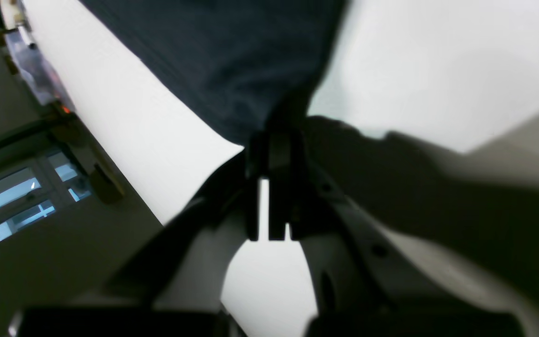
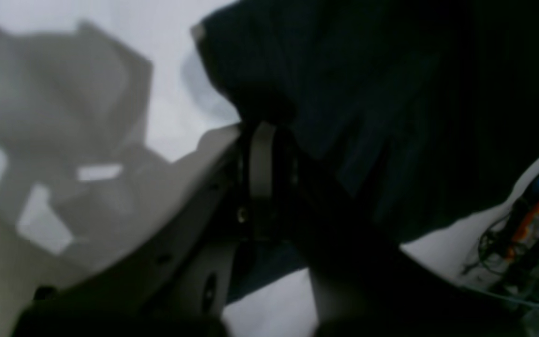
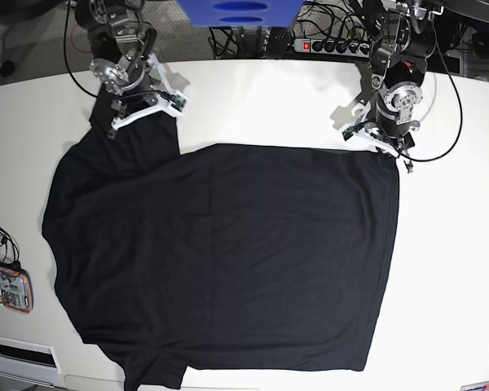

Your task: Fold the T-shirt properly

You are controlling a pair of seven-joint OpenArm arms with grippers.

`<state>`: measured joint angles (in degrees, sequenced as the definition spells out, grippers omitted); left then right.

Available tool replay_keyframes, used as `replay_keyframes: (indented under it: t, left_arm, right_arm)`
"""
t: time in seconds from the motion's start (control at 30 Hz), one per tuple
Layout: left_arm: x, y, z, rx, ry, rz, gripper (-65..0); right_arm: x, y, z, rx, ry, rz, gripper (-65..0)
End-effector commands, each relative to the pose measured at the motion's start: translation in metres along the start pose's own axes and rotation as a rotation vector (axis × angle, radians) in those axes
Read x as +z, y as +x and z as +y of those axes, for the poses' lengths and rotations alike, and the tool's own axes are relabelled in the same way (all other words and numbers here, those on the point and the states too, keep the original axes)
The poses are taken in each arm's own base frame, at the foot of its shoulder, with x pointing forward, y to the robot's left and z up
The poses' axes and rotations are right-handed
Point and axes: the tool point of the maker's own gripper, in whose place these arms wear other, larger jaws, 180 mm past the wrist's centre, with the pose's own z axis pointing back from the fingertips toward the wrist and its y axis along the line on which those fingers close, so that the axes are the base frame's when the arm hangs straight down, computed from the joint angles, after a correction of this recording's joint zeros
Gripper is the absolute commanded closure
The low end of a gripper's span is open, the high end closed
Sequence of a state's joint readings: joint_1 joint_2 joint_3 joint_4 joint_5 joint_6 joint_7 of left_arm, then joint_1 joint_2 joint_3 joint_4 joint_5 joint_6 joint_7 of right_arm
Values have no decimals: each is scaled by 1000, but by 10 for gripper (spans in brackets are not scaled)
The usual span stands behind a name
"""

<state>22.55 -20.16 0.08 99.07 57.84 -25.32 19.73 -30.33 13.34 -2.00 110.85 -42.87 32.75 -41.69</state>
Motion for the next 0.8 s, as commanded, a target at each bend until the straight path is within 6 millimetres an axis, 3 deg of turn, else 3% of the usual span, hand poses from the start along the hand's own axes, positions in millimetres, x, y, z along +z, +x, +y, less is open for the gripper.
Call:
replay_keyframes:
  t: [0.0,0.07,0.5,0.77]
  left_arm:
    - [2,-2,13,-1,40,4,0]
    - [1,0,17,0,49,1,0]
    - [5,6,34,14,94,-18,0]
    - [-9,19,100,39,224,-34,0]
  right_arm:
    - [2,3,-7,-5,-24,-14,0]
    - [1,7,-16,-6,-45,-23,0]
    - [8,-24,-88,-101,-224,8,0]
    - [13,-8,-141,-115,-339,-36,0]
